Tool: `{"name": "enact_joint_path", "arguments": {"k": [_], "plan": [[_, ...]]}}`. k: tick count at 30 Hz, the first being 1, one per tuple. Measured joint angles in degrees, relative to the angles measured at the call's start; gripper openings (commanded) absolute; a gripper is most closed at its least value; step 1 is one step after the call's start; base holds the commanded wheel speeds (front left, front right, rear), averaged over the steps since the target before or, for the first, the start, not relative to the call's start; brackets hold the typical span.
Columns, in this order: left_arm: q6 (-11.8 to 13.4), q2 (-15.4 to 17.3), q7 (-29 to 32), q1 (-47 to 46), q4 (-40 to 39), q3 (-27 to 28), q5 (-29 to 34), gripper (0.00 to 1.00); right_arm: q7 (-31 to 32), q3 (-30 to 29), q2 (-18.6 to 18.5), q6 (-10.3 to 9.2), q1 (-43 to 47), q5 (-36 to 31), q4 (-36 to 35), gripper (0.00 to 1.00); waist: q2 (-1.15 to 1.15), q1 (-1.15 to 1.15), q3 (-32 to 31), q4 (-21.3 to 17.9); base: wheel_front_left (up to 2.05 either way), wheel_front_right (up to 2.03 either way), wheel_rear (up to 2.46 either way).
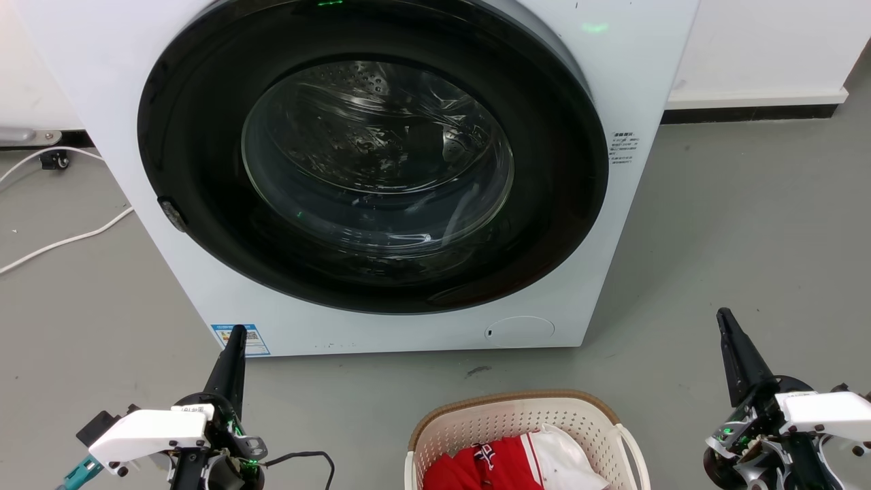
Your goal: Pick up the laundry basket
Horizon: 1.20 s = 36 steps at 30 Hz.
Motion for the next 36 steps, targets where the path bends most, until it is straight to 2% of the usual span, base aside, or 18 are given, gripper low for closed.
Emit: {"name": "enact_joint_path", "arguments": {"k": [5,6,11,15,22,36], "plan": [[0.0,-0.1,-0.1,0.8,1.0,-0.1,0.0,0.0,0.0,0.1,0.1,-0.01,0.8,0.0,1.0,0.0,0.0,0.0,0.0,0.0,0.0,0.0,0.0],[0.0,-0.2,-0.1,1.3,1.5,-0.2,0.0,1.0,0.0,0.1,0.1,-0.01,1.4,0.0,1.6,1.0,0.0,0.0,0.0,0.0,0.0,0.0,0.0],[0.0,-0.3,-1.3,2.2,1.0,-0.7,0.3,1.0,-1.3,0.5,0.2,-0.02,2.4,-0.6,1.7,1.0,0.0,0.0,0.0,0.0,0.0,0.0,0.0],[0.0,-0.3,-2.5,2.2,0.3,-0.8,3.8,1.0,-2.5,0.6,0.2,-0.01,2.4,-2.6,1.0,1.0,0.0,0.0,0.1,0.0,0.0,0.0,0.0],[0.6,-0.3,-4.3,2.2,-1.6,-0.9,11.8,1.0,-4.3,0.5,0.2,-0.01,2.6,-10.8,-1.3,1.0,0.0,0.0,0.1,0.1,0.0,0.0,0.0],[4.8,-0.3,-7.6,3.2,-4.9,-4.1,29.9,1.0,-7.6,1.5,0.2,-0.01,3.9,-30.3,-5.6,1.0,0.0,0.0,0.2,0.1,0.0,0.0,0.0]]}}
